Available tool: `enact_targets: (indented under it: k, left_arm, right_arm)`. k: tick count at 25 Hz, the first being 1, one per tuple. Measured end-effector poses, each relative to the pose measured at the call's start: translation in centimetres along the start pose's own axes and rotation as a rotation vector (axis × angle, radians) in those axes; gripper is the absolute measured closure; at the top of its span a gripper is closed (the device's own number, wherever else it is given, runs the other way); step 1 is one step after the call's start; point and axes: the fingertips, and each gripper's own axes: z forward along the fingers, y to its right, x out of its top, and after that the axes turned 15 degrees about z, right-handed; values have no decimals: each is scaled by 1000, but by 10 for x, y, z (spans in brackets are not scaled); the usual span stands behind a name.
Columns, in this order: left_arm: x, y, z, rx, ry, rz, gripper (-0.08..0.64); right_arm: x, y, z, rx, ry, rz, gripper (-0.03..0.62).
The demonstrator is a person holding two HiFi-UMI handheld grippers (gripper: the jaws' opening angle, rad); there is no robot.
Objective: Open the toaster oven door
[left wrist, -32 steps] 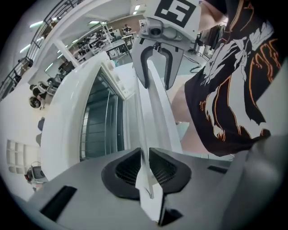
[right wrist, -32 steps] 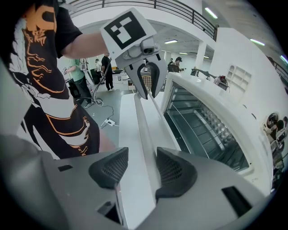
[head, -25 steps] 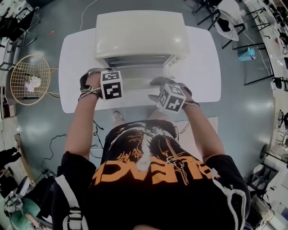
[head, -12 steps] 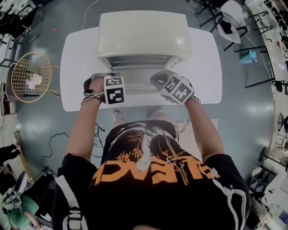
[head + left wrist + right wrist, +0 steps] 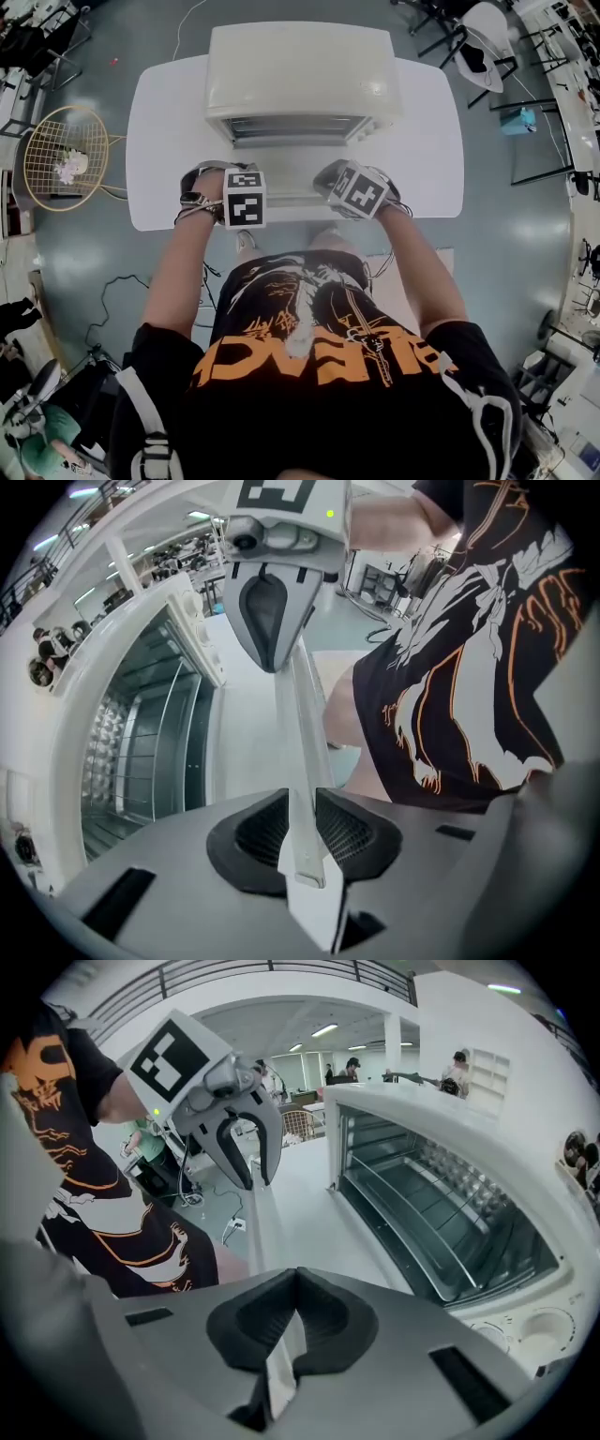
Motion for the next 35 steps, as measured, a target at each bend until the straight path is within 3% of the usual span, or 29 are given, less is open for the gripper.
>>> enact_targets:
  k: [4, 12, 20, 35]
  left_arm:
    - [8, -5, -4, 9, 25, -4, 471]
    - [9, 10, 15, -43, 37, -20, 487]
    - [12, 7, 7, -5, 44, -24, 506]
    - [6, 11, 5, -1, 31, -36, 525]
  right_arm:
    - [-13, -2, 13, 3, -56, -14, 580]
    - [-35, -3, 45, -11, -176, -87, 580]
    - [-62, -6, 75, -6, -268, -95, 580]
    - [-94, -4, 110, -32, -374, -144, 580]
